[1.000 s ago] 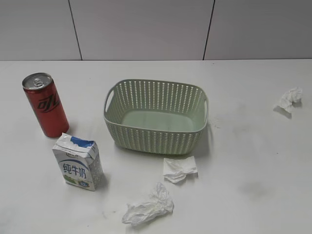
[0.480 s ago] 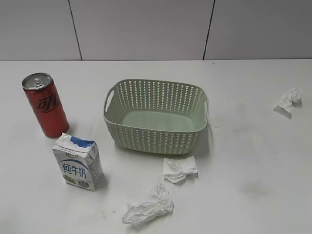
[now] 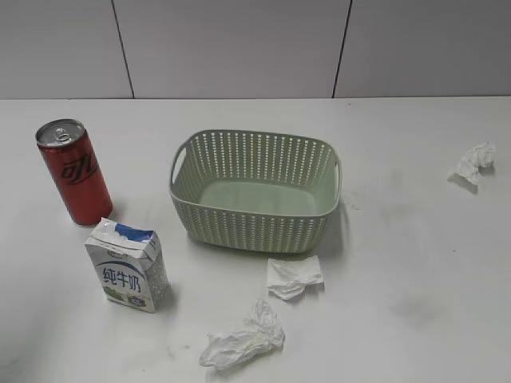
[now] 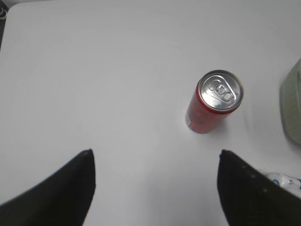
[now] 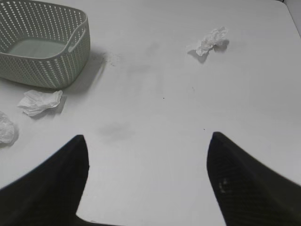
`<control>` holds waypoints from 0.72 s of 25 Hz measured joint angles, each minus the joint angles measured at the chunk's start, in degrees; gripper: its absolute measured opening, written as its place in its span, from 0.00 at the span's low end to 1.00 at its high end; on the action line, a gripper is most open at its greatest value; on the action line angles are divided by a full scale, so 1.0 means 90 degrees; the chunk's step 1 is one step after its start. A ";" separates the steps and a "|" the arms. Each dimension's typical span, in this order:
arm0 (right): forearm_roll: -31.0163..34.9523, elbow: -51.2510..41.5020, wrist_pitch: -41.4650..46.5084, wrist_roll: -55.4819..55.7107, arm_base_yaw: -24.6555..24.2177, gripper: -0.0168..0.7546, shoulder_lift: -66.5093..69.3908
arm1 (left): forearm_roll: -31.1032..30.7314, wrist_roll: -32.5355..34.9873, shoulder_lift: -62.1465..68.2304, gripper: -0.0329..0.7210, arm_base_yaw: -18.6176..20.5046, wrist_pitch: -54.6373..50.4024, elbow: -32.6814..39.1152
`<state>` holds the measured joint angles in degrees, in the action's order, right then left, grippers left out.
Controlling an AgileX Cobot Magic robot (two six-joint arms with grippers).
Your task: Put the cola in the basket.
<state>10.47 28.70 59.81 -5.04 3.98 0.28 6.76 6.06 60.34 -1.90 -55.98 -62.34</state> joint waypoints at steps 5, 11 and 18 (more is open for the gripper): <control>0.0000 0.0000 0.0000 0.0000 0.0000 0.79 0.0000 | 0.0033 0.0183 0.1343 0.85 0.0000 -0.0290 -0.0815; 0.0000 0.0000 0.0000 0.0000 0.0000 0.79 0.0000 | 0.0113 0.0317 0.2548 0.85 -0.0329 -0.0707 -0.1505; 0.0000 0.0000 0.0000 0.0000 0.0000 0.79 0.0000 | 0.0130 0.0505 0.3755 0.92 -0.1077 -0.0902 -0.2182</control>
<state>10.47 28.70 59.81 -5.04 3.98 0.28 7.93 10.61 94.13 -11.59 -64.11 -81.97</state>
